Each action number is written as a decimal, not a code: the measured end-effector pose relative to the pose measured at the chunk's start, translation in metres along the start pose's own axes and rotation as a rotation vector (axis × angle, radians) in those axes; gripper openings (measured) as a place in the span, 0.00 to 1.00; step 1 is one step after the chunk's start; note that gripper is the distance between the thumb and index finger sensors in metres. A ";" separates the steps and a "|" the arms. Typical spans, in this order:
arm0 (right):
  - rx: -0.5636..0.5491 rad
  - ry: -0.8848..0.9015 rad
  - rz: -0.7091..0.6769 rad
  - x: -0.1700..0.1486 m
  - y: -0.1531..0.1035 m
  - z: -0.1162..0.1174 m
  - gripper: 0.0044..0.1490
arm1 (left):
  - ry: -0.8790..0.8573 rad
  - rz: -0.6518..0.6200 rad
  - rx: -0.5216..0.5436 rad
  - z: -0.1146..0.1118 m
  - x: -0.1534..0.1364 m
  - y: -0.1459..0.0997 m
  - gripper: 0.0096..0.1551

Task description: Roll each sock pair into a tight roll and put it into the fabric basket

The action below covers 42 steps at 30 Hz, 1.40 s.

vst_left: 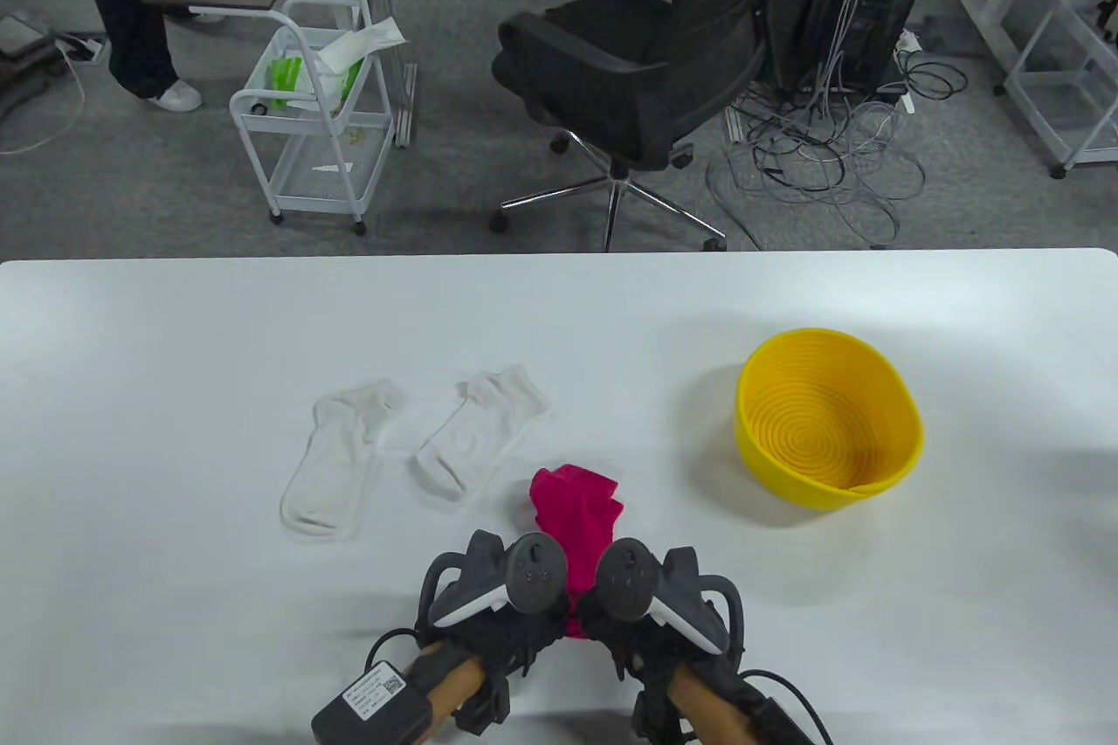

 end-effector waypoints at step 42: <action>-0.053 -0.090 0.016 0.005 -0.001 0.012 0.25 | -0.036 0.059 0.109 0.006 -0.005 -0.004 0.21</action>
Point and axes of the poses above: the tracker on the back of each hand, its own x axis roughly to the thumb side, its own y axis roughly from the wrist to the fingertips, z = x × y, the point moved 3 cm from there along y, roughly from the wrist to the fingertips, and after that the axes turned 13 degrees about -x, right-handed, at the moved point
